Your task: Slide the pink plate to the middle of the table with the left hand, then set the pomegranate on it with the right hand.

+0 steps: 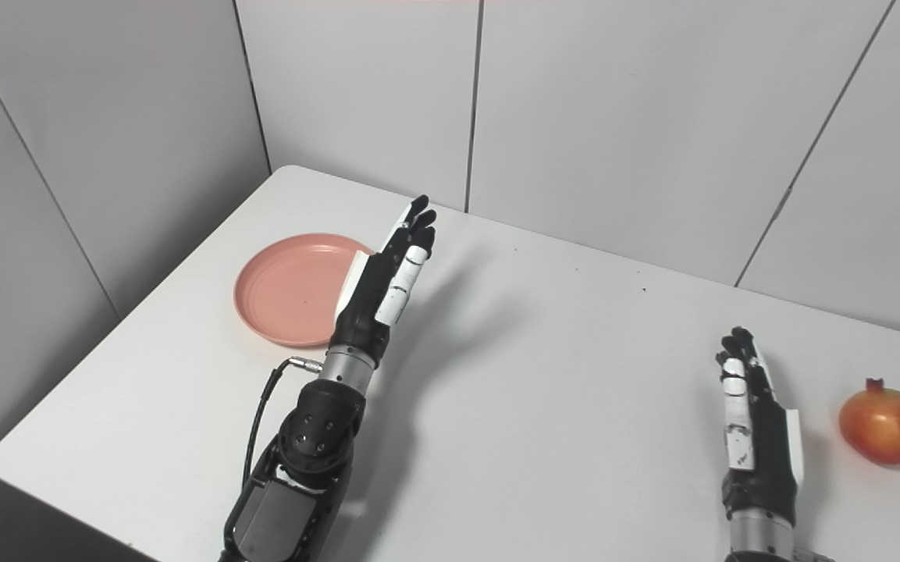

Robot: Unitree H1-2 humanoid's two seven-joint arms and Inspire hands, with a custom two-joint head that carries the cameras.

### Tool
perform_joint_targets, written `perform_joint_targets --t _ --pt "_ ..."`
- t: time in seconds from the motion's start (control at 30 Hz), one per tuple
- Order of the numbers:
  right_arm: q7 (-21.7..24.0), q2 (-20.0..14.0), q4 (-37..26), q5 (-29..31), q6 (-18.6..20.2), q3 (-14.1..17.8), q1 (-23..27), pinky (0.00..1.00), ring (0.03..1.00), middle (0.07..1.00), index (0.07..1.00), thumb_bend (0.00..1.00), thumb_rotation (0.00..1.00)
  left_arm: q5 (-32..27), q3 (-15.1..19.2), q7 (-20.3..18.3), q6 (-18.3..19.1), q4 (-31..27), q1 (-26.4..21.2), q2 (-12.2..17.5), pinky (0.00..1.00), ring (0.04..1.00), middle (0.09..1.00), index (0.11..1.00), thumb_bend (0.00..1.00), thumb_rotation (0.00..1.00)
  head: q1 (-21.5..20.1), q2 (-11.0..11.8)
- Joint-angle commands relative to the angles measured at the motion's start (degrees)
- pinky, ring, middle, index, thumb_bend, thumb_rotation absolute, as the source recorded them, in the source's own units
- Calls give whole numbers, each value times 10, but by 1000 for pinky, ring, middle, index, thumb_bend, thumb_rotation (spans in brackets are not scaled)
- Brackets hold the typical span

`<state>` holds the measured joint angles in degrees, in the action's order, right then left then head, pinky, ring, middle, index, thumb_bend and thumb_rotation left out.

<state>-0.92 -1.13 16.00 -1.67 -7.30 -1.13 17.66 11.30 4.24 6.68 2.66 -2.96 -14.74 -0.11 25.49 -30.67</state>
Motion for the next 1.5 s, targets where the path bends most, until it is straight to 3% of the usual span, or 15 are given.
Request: perform_joint_targets --t 0.0,0.23,0.47,0.67,0.87,1.17,1.47 --pt "2 -1 26 6 -34 4 -15 970 925 921 923 508 970 -8 4 7 -9 -16 -29 6 948 951 957 947 596 1000 0 0" --pt "8 -4 28 10 -38 4 -14 992 934 932 935 494 972 -23 28 12 -28 -5 -37 17 919 936 954 939 582 1000 3 3" --pt "10 -1 21 17 -30 5 -17 1000 937 930 931 474 962 -36 51 21 -50 11 -44 36 904 936 954 955 639 1000 5 3" --pt "8 -3 21 15 -31 2 -17 997 934 928 930 461 969 -50 73 30 -45 7 -43 46 872 904 921 910 623 1000 5 3" --pt "11 -6 21 14 -28 0 -15 995 937 933 934 474 979 -46 92 53 -31 5 -46 53 893 873 875 875 675 1000 7 3" --pt "9 -9 36 15 -43 2 -11 981 929 926 928 464 968 -55 118 80 -45 12 -52 66 767 806 829 823 635 1000 8 5" --pt "13 -11 29 17 -32 1 -11 997 940 935 935 480 983 -73 135 91 -35 18 -57 74 776 803 814 808 650 1000 9 9"
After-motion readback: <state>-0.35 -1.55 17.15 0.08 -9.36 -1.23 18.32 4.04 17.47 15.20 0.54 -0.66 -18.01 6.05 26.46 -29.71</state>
